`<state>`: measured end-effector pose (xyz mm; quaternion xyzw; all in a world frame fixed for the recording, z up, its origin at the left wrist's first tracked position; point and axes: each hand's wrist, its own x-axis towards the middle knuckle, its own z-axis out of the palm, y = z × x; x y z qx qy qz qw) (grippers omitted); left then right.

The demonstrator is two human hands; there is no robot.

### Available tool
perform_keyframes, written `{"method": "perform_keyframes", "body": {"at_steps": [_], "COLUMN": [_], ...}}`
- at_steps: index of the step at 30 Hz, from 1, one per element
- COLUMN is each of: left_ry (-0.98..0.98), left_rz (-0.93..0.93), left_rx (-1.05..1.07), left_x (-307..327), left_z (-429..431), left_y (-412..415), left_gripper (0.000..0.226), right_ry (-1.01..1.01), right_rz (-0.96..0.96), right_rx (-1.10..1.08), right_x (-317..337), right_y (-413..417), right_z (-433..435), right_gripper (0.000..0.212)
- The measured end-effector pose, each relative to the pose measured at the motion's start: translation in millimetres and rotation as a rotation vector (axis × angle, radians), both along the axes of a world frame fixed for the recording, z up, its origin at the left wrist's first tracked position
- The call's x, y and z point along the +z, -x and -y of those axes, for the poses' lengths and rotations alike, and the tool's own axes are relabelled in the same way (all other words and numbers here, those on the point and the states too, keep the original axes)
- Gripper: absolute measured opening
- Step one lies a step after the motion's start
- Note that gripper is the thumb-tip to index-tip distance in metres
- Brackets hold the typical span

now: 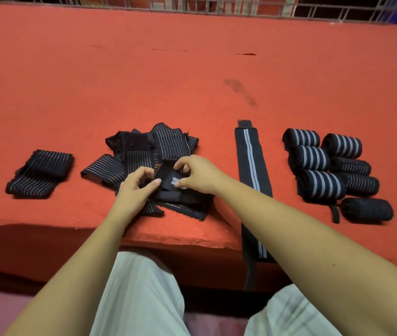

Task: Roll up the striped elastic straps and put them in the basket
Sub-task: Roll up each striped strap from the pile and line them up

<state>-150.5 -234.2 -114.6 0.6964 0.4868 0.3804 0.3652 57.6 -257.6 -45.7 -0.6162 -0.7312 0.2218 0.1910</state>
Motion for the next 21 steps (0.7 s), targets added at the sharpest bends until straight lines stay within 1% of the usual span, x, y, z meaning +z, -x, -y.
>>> {"method": "perform_keyframes", "body": {"at_steps": [3, 4, 7, 10, 14, 18, 20, 21], "left_ry": [0.072, 0.091, 0.139, 0.178, 0.203, 0.227, 0.244, 0.249], "left_rz": [0.103, 0.125, 0.144, 0.143, 0.16, 0.174, 0.197, 0.203], "left_rx": [-0.021, -0.01, 0.05, 0.094, 0.093, 0.106, 0.116, 0.123], "left_x": [0.8, 2.5, 8.3, 7.7, 7.5, 9.0, 5.8, 4.1], "left_z": [4.4, 6.2, 10.8, 8.5, 2.0, 0.3, -3.3, -5.2], "left_y": [-2.5, -3.6, -6.1, -10.3, -12.0, -14.3, -13.3, -12.4], "left_gripper": [0.014, 0.013, 0.031, 0.045, 0.043, 0.034, 0.036, 0.042], "right_ry": [0.018, 0.019, 0.02, 0.03, 0.063, 0.07, 0.064, 0.062], "right_rz": [-0.16, -0.186, -0.215, -0.222, -0.303, -0.307, -0.356, -0.406], "right_rx": [-0.069, -0.089, -0.122, -0.096, -0.014, 0.02, 0.042, 0.045], "right_x": [-9.2, -13.0, -20.6, -21.9, -21.5, -19.6, -14.4, -10.2], "right_y": [3.6, 4.9, 9.9, 11.7, 9.8, 5.0, 0.1, -2.9], "right_z": [-1.1, -2.0, -2.6, -4.4, -3.7, -0.2, 4.2, 7.1], "right_gripper": [0.042, 0.042, 0.043, 0.034, 0.023, 0.024, 0.021, 0.019]}}
